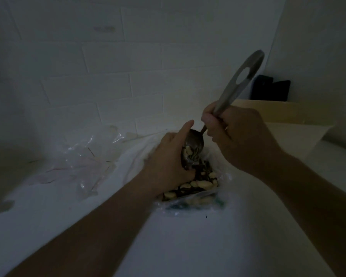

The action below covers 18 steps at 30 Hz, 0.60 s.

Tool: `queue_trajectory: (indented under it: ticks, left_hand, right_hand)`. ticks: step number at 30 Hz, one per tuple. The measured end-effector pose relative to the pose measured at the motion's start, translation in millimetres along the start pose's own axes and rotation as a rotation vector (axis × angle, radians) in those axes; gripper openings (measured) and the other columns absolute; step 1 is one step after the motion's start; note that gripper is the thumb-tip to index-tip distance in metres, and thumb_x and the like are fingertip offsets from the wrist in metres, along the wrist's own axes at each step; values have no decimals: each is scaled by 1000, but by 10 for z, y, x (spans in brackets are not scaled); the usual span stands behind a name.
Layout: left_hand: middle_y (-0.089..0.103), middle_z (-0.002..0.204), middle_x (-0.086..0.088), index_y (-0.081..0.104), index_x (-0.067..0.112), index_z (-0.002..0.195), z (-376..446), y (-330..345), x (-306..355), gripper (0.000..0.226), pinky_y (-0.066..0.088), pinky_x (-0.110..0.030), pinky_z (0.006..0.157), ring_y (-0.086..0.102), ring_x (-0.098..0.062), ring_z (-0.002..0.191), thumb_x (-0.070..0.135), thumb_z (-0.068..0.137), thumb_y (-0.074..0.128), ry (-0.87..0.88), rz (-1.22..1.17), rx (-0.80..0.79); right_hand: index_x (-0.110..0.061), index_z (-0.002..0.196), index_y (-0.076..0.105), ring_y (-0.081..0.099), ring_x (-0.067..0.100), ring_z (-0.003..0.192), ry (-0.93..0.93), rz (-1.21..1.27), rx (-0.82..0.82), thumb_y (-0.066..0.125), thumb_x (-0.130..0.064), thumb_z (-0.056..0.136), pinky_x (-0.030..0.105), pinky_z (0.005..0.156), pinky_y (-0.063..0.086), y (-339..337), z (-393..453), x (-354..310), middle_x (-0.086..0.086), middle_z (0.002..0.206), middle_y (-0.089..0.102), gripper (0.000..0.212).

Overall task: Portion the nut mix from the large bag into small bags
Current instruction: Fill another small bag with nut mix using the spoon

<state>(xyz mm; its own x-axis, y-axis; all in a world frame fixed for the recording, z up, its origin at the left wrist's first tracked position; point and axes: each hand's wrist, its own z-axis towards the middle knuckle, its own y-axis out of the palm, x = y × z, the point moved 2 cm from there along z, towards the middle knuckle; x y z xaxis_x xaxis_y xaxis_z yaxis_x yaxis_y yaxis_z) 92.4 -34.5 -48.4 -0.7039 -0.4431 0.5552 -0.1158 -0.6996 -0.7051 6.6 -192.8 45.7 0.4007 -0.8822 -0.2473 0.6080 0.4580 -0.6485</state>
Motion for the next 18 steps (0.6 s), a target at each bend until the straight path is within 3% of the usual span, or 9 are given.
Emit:
queue_trajectory:
  ticks: [1,2,6,9,14,18]
  left_hand:
    - [54,133,-3,14,38,165,-7,-15,26,115,44,-11,93,49,-6,112,29,75,86,-13,11,56]
    - [54,131,-2,16,36,165,-10,-38,58,112,42,-10,88,50,-5,108,26,77,86,-24,10,117]
    - [57,132,5,11,37,165,-6,-114,130,112,56,-34,91,64,-12,107,25,79,82,-35,-87,255]
    - [55,137,5,5,42,164,21,-106,137,115,58,-42,93,66,-15,108,26,78,81,-64,-154,236]
    - [57,128,6,6,38,165,43,-129,149,120,62,-40,81,74,-14,86,11,77,82,-96,-297,231]
    - [53,138,-2,6,39,165,61,-123,83,122,61,-45,89,71,-16,98,13,76,84,-108,-287,228]
  right_hand:
    - [-9,101,70,67,15,65,3,-1,7,40,-42,106,35,62,55,-8,4,3,4,74,68,45]
    - [-9,102,70,66,16,64,-7,-22,13,39,-42,106,37,62,55,-19,9,1,5,75,68,46]
    - [-11,109,69,66,14,67,-31,-16,73,43,-34,108,20,62,51,-118,42,-26,3,79,68,35]
    - [-10,109,69,60,9,64,-68,-8,97,45,-30,108,11,63,44,-137,66,-75,0,78,65,31]
    - [-6,103,71,45,-5,55,-97,-33,86,47,-26,108,4,62,37,-89,60,-129,-15,67,45,31]
    - [-7,104,70,44,-9,58,-77,-22,101,46,-27,108,4,63,36,-78,43,-119,-21,69,40,31]
